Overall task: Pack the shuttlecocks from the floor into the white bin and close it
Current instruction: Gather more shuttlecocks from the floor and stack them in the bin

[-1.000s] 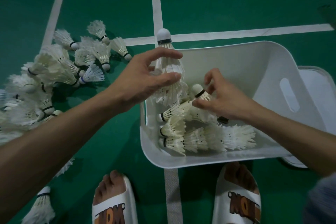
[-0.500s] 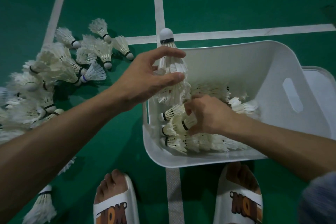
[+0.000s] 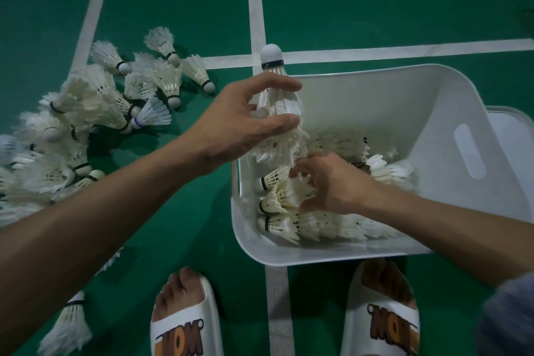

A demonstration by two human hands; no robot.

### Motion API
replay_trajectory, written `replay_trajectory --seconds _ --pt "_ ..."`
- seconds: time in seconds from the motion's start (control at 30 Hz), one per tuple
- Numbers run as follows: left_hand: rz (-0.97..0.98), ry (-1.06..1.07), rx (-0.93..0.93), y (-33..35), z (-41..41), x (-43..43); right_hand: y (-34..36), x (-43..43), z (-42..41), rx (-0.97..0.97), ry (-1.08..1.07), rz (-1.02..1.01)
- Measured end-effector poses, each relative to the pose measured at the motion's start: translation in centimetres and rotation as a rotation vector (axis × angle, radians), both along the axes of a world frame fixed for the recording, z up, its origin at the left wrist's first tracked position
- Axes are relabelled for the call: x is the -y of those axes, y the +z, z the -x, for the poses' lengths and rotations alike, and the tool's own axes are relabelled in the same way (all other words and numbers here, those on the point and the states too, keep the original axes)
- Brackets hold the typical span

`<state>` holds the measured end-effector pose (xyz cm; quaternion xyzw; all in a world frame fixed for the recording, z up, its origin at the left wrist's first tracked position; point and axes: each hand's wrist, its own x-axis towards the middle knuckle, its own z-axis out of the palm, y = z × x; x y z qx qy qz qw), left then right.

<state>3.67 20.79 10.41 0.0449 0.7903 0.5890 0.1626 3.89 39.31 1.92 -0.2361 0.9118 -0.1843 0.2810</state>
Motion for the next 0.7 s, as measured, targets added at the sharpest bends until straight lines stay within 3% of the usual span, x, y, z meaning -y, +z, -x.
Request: replay_trajectory --seconds 0.37,0.57,0.63,0.7 --pt "0.017 -0.006 0.002 0.0 0.0 0.0 -1.0 0.7 -0.2 -0.027 0.067 -0.108" --pt "0.051 -0.108 0.006 0.2 0.0 0.4 1.2 -0.8 0.8 0.124 0.009 -0.033" --pt "0.098 -0.162 -0.025 0.2 0.1 0.6 2.7 -1.9 1.6 0.185 -0.170 0.100" --pt "0.125 -0.213 -0.041 0.2 0.4 0.4 4.0 -3.2 2.3 0.291 -0.476 0.453"
